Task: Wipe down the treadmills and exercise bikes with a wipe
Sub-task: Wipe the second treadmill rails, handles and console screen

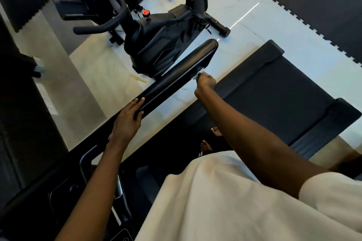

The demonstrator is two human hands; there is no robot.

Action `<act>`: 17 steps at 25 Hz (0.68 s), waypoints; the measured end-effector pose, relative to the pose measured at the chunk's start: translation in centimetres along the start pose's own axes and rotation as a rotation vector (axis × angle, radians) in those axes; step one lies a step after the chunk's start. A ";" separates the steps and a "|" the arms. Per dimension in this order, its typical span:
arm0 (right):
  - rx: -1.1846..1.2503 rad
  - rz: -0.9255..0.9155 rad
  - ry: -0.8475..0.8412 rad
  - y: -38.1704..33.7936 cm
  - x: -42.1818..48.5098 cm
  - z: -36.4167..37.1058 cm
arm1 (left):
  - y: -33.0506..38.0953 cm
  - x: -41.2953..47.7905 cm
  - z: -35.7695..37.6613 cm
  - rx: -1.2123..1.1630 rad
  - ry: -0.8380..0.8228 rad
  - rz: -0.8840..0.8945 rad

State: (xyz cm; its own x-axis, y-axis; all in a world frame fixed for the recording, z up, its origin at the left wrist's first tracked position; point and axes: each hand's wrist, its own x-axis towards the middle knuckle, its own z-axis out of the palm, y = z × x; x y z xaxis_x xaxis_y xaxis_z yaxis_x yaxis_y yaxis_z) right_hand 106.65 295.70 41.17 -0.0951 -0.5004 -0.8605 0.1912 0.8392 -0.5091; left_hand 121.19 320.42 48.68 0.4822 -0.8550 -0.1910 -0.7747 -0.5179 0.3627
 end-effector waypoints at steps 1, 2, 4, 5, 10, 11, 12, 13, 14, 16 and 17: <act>-0.011 0.022 -0.013 0.1 -0.2 -0.1 | -0.1 -0.2 0.0 0.002 0.001 -0.010; -0.016 0.021 -0.044 0.5 -0.6 -0.1 | -0.4 -0.4 -0.1 0.003 0.009 -0.023; -0.073 0.018 -0.142 1.6 -1.4 -0.1 | -1.0 -0.9 -0.1 -0.003 0.027 -0.041; -0.094 0.020 -0.174 2.0 -1.8 -0.1 | -1.3 -1.2 -0.1 -0.009 0.030 -0.045; -0.108 0.062 -0.080 2.8 -2.6 0.7 | -2.5 -2.2 -0.4 -0.001 0.047 -0.068; -0.125 0.053 -0.135 3.4 -3.0 0.7 | -2.8 -2.5 -0.4 -0.011 0.053 -0.070; -0.155 0.050 -0.216 4.3 -3.9 0.8 | -3.0 -2.8 -0.5 -0.024 0.060 -0.065; -0.187 0.054 -0.294 5.0 -4.9 0.8 | -3.2 -3.0 -0.5 -0.035 0.067 -0.056; -0.212 0.043 -0.324 5.4 -5.6 0.7 | -3.3 -3.3 -0.5 -0.039 0.078 -0.047; -0.161 -0.016 -0.250 4.8 -5.9 0.7 | -3.9 -3.7 -0.5 -0.032 0.104 -0.045; -0.132 -0.070 -0.190 4.1 -5.2 0.6 | -4.2 -4.0 -0.5 -0.031 0.116 -0.053</act>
State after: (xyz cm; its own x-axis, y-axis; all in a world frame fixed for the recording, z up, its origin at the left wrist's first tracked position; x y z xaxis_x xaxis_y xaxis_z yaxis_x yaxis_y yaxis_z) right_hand 108.47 301.60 43.57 0.0839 -0.5789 -0.8111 0.0601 0.8154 -0.5757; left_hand 122.75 326.02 48.36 0.5675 -0.8167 -0.1044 -0.7347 -0.5596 0.3834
